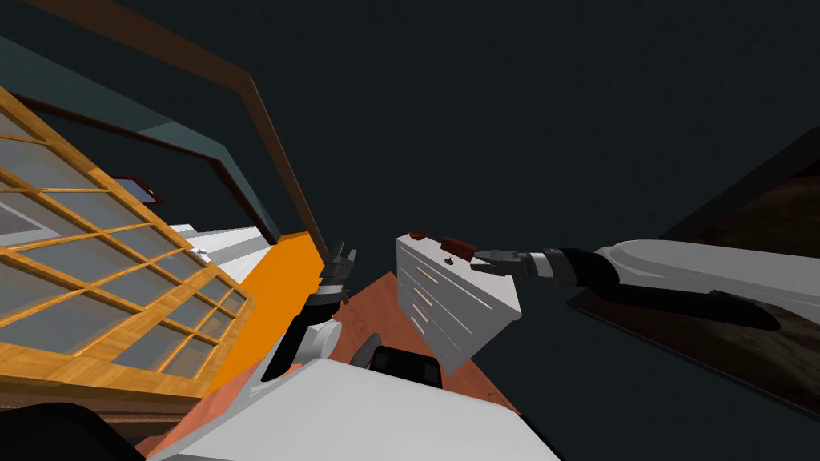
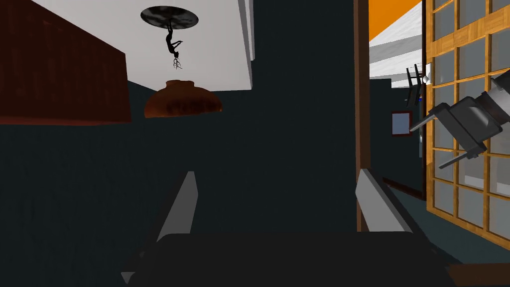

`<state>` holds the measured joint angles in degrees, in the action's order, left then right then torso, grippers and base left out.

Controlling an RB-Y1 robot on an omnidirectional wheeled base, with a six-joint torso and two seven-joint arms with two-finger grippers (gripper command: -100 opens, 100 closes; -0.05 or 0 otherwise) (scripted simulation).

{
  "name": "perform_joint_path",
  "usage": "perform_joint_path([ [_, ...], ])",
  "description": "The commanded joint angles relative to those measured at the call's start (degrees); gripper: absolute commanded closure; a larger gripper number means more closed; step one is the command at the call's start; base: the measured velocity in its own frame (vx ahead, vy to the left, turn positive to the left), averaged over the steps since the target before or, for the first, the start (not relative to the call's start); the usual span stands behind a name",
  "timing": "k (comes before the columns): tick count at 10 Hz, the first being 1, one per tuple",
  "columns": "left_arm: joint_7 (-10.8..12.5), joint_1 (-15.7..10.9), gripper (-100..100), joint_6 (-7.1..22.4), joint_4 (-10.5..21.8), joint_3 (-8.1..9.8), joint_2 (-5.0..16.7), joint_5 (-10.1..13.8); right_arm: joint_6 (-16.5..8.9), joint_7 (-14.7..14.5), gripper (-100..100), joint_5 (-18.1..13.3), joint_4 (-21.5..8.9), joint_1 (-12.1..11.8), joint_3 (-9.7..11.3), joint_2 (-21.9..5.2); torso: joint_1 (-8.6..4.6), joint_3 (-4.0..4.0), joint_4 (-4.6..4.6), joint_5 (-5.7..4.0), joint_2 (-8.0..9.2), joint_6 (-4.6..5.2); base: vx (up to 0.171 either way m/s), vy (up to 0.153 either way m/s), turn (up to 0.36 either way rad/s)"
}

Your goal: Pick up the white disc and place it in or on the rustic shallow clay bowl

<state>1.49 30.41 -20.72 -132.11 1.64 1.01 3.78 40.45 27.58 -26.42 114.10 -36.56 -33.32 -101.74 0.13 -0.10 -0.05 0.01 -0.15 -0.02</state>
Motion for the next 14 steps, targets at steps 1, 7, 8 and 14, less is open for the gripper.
perform_joint_path([
  [1,0.00,0.00,0,0.00,0.00,0.00,0.00,0.00,1.02,1.64,-100,-2.63,-1.45,-0.89,-1.17,-2.86,0.00,0.00,0.00,0.00,0.00,0.00,0.040,0.051,-0.076],
  [7,0.00,0.01,0,0.00,0.00,0.00,0.00,0.00,3.15,4.73,-100,-7.73,-4.34,-2.66,-3.25,-12.90,0.01,-0.01,0.00,-0.01,-0.02,0.03,0.048,0.052,-0.060],
  [8,0.00,0.00,0,0.00,0.00,0.00,0.00,0.00,3.15,4.73,-100,-7.73,-4.34,-2.66,-3.25,-13.31,0.04,-0.02,-0.01,0.00,-0.03,0.00,0.025,0.021,-0.006],
  [14,0.00,0.01,0,0.00,0.00,0.00,0.00,0.00,6.38,8.99,-100,-15.30,-8.54,-5.46,-5.86,-24.21,0.15,-0.06,-0.02,0.02,-0.10,0.02,0.050,0.063,-0.073],
])
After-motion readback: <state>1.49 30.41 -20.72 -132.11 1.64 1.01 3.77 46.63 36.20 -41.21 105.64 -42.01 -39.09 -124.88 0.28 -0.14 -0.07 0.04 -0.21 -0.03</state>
